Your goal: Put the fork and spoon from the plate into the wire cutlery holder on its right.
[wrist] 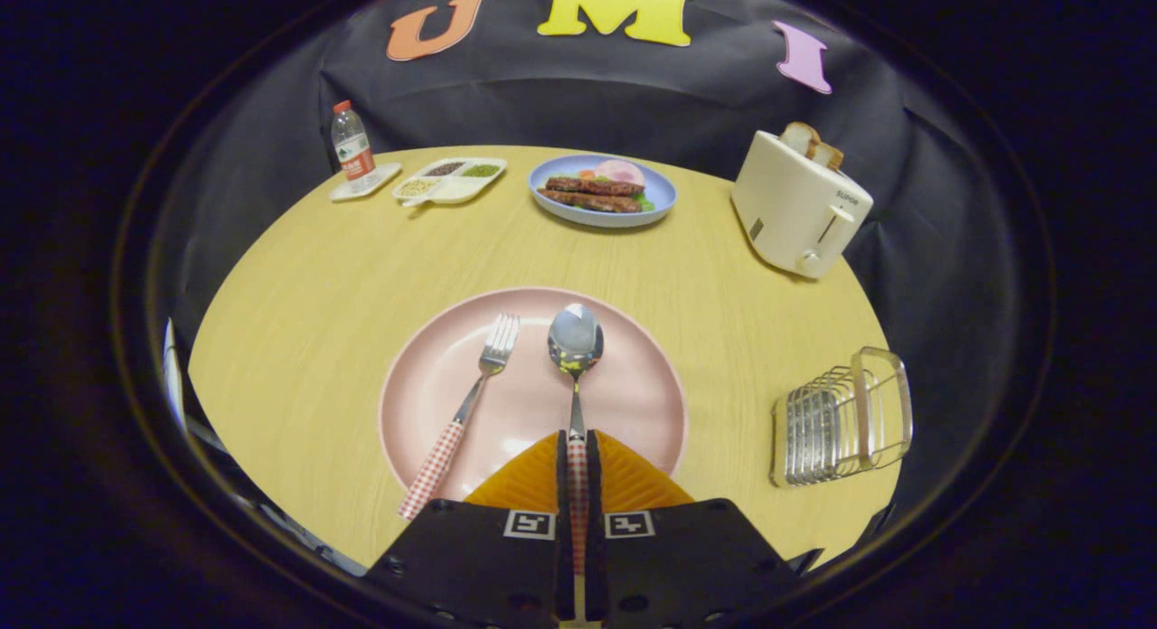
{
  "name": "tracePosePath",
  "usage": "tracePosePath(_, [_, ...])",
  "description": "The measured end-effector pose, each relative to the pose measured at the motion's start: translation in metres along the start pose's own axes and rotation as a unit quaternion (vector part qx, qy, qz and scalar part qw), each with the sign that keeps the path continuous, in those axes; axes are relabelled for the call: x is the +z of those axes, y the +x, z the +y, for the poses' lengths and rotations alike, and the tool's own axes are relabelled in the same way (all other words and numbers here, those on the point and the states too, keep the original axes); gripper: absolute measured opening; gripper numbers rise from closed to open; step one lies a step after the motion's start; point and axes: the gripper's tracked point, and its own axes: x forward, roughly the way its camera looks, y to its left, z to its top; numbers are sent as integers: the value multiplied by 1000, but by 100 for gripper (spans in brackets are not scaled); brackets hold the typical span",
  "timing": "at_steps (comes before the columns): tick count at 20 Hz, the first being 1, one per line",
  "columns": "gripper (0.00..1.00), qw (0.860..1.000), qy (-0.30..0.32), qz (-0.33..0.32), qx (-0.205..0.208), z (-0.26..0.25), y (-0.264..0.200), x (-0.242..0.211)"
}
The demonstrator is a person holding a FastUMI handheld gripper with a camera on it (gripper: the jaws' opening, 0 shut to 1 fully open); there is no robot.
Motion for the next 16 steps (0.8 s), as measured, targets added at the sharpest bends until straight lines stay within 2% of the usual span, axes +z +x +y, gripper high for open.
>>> tracePosePath(7, [5, 999, -1, -36, 8, -32, -68, 34])
tracePosePath(16, [5, 999, 45, -28, -11, -129, -128, 42])
